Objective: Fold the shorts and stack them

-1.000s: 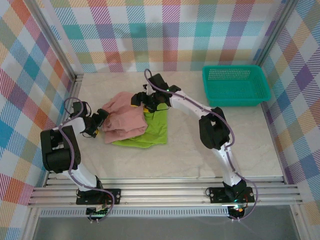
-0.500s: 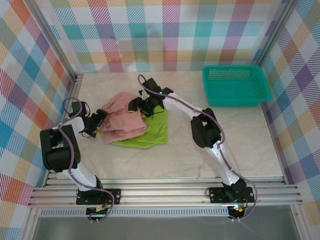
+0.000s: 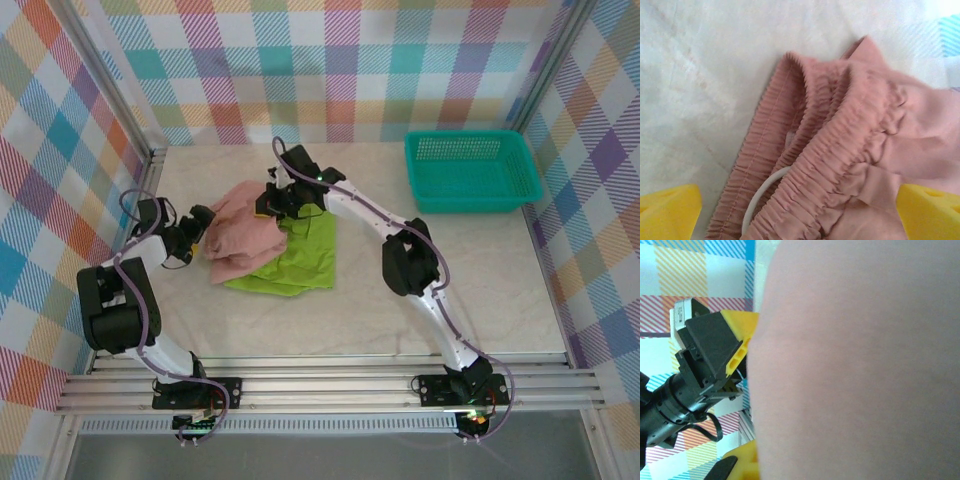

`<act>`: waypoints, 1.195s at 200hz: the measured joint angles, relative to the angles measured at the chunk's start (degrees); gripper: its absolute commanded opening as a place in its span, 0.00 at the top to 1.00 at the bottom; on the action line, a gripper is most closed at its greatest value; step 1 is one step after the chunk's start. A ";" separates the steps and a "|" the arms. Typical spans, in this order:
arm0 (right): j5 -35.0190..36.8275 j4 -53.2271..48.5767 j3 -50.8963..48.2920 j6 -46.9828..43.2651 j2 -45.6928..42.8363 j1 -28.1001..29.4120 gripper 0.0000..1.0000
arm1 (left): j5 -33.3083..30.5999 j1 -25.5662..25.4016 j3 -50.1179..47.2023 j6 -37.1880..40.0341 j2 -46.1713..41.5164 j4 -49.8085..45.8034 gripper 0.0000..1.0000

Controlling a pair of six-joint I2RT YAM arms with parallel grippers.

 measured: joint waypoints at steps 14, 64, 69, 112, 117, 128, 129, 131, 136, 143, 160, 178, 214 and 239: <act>-0.04 -0.35 0.66 -0.37 -1.05 0.00 1.00 | 0.87 0.20 -0.81 -0.26 -1.68 1.64 0.00; -1.55 -0.50 7.23 0.11 -4.50 -0.28 1.00 | 4.31 0.20 -1.97 -2.08 -8.81 5.86 0.00; -1.73 -0.48 7.65 0.35 -4.76 -0.28 1.00 | 4.46 0.20 -1.97 -2.21 -9.33 5.92 0.00; -1.77 -2.23 7.50 -0.70 -7.23 -0.39 1.00 | 5.33 0.20 -1.95 -2.25 -10.38 5.40 0.00; -1.44 -2.36 6.19 -1.16 -8.00 -0.42 1.00 | 5.33 0.20 -1.97 -2.25 -10.38 5.38 0.00; -0.74 -2.25 1.62 -2.36 -10.27 -0.55 0.98 | 5.33 0.20 -1.97 -2.25 -10.38 5.33 0.00; -0.63 -2.25 1.27 -2.40 -10.45 -0.57 0.98 | 5.33 0.20 -1.97 -2.25 -10.38 5.33 0.00; -0.35 -2.03 -0.11 -2.56 -11.08 -0.61 0.98 | 5.33 0.20 -1.97 -2.25 -10.38 5.33 0.00; 0.15 -1.75 -3.34 -2.99 -12.55 -0.76 0.97 | 5.33 0.20 -1.97 -2.25 -10.38 5.35 0.00; 0.70 -1.11 -8.37 -3.61 -14.78 -0.94 0.97 | 5.33 0.20 -1.97 -2.23 -10.38 5.33 0.00; 1.81 1.20 -19.65 -4.07 -19.08 -1.20 0.89 | 5.29 0.17 -2.03 -2.23 -10.38 5.31 0.00; 2.54 2.80 -28.85 -3.96 -21.59 -1.55 0.70 | 5.09 -0.72 -2.23 -2.21 -10.38 5.14 0.00; 4.68 3.37 -40.89 -3.52 -23.85 -2.32 0.33 | 3.65 -5.40 -2.45 -1.92 -10.38 2.71 0.00; 6.56 2.21 -45.33 -2.25 -25.88 -3.74 0.29 | 3.52 -9.86 -2.43 -1.27 -10.36 0.63 0.00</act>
